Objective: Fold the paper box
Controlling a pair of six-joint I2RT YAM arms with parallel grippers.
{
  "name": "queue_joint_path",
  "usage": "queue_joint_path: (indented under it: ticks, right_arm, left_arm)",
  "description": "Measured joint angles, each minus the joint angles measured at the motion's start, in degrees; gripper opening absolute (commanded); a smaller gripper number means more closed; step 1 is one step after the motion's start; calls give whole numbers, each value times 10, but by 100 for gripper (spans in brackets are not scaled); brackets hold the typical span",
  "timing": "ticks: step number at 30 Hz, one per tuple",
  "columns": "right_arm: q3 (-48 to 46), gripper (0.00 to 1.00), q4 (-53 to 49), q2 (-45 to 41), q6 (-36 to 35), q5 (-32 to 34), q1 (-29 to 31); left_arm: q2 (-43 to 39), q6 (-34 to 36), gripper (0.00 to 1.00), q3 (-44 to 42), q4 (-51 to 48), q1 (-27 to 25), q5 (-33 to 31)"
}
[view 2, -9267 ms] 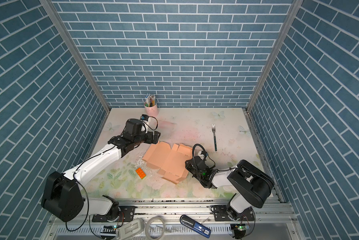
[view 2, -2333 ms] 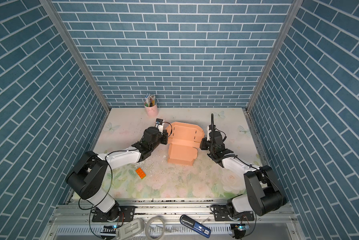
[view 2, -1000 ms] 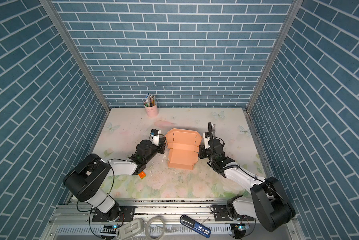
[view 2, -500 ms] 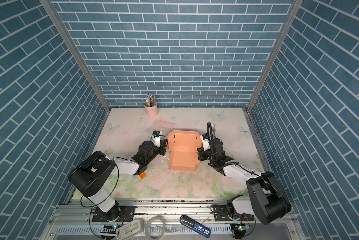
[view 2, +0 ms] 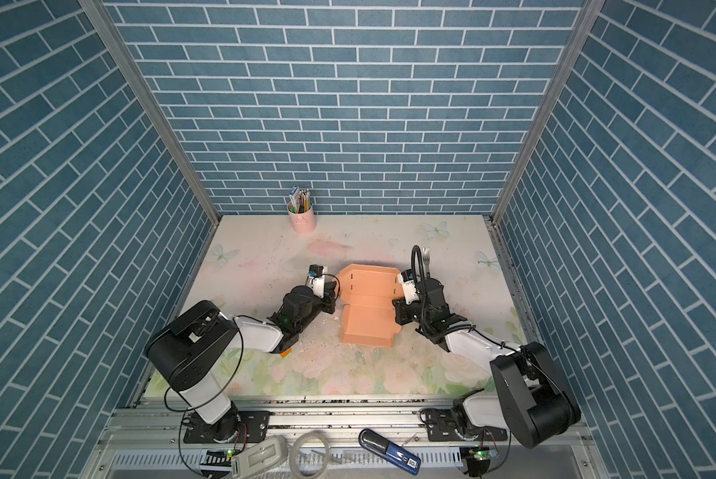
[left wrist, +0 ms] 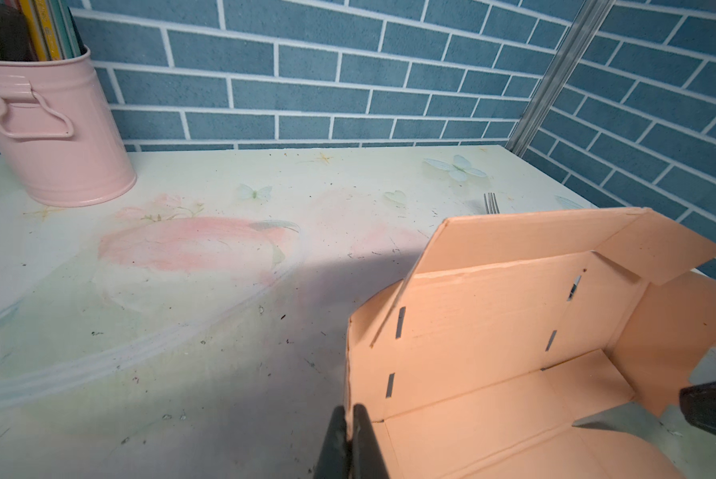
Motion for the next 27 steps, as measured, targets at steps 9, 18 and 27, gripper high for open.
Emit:
queue_joint_path:
  ticks: [9,18,27]
  right_arm:
    - [0,0,-9,-8,1,-3,0]
    - [10,1,1,21,14,14,56]
    - [59,3,47,81,52,69,114]
  left_arm:
    - [8,-20,0,0,-1,-16,-62]
    - [-1,-24,0,-2,-22,9,-87]
    - [-23,-27,0,-12,-27,91,-48]
